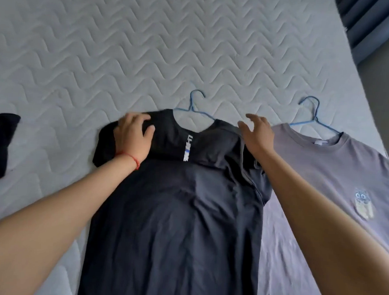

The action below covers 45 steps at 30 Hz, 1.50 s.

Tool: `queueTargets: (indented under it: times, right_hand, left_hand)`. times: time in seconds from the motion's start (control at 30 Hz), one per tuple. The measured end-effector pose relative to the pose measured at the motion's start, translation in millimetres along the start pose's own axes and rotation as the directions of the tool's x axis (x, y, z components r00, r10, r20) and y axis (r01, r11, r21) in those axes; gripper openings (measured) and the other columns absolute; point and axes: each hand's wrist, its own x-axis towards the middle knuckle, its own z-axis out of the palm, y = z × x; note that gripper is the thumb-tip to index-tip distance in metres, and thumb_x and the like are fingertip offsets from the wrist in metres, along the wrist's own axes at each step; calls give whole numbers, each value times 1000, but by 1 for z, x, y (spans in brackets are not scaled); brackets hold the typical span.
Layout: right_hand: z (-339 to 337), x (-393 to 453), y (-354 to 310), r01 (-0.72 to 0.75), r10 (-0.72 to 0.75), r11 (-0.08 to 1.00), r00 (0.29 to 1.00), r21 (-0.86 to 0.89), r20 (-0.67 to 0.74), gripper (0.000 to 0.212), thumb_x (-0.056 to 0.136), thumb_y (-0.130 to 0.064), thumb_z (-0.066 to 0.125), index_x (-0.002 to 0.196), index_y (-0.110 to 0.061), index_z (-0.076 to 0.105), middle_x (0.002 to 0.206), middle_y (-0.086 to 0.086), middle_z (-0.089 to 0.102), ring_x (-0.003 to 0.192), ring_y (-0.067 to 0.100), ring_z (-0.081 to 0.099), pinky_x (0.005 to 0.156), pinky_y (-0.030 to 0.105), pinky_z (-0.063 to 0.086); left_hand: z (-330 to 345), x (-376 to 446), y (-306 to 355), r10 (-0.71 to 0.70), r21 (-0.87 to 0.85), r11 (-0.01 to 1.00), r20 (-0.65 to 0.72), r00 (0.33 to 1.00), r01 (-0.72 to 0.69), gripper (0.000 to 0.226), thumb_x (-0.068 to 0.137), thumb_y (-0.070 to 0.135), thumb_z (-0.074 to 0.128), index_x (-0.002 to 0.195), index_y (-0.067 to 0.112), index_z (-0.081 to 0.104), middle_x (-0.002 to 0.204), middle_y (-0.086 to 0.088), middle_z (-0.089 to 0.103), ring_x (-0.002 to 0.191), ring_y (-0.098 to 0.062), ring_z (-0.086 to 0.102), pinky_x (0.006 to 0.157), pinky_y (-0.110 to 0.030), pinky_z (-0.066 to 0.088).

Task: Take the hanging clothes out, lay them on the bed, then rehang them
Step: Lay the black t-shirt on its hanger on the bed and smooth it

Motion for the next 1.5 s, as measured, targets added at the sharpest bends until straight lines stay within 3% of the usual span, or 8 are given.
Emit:
queueTargets:
  times: [0.27,0.6,0.77,0.97,1.17,1.23,1.33,1.5]
  right_hand:
    - [1,-68,127,-270,271,960,963,81,-5,29,94,-21,48,117,-8,60,123,15,54,113,31,52,95,37,40]
    - [33,-47,137,-509,498,683,849,523,177,38,83,-29,65,111,-6,56,108,8,63,100,24,61,92,39,50]
    - [26,-55,129,-335,430,658,902,674,28,16,77,-13,58,67,-6,48,70,5,51,66,17,47,62,33,40]
    - [-11,-83,142,-130,452,629,863,767,-225,20,74,-14,63,63,-6,48,69,7,43,64,15,40,58,29,36]
    - [-6,-102,178,-246,675,561,689,790,-264,24,87,-28,56,67,-15,56,72,-2,61,69,11,56,69,29,47]
    - [-3,-92,187,-370,696,583,686,723,-210,10,86,-25,57,89,-16,60,97,1,64,85,10,57,79,26,45]
    - [1,-73,189,-408,642,527,766,745,-34,42,87,-11,55,128,-12,47,124,5,55,97,13,57,83,25,49]
    - [9,-62,169,-478,499,567,847,671,182,17,82,1,50,97,-6,55,75,5,51,57,10,45,43,11,38]
  left_hand:
    - [87,-143,22,41,46,997,320,946,-59,42,77,38,42,101,16,69,117,-11,65,105,-35,63,79,-47,52]
    - [151,-184,12,-28,324,938,421,906,-121,60,88,51,21,142,25,21,149,-7,36,136,-23,19,104,-59,30]
    - [154,-185,13,-66,364,926,427,902,-105,66,91,56,-3,143,23,19,149,-9,35,136,-24,17,104,-58,29]
    - [156,-189,9,-52,342,934,411,910,-101,70,88,60,-8,145,25,10,155,-5,21,141,-24,14,111,-56,18]
    - [159,-188,10,-54,341,935,409,911,-98,69,87,61,-9,145,27,5,156,-5,20,142,-24,13,111,-56,15]
    - [159,-188,8,-51,341,935,404,913,-99,69,86,62,-10,144,27,2,156,-5,19,143,-25,14,112,-55,14]
    - [158,-188,8,-50,335,937,410,911,-99,70,86,62,-10,144,26,2,156,-5,19,143,-26,15,111,-56,14]
    - [159,-189,8,-45,334,937,410,911,-104,76,80,66,-18,143,26,-3,157,-3,10,145,-24,7,114,-54,7]
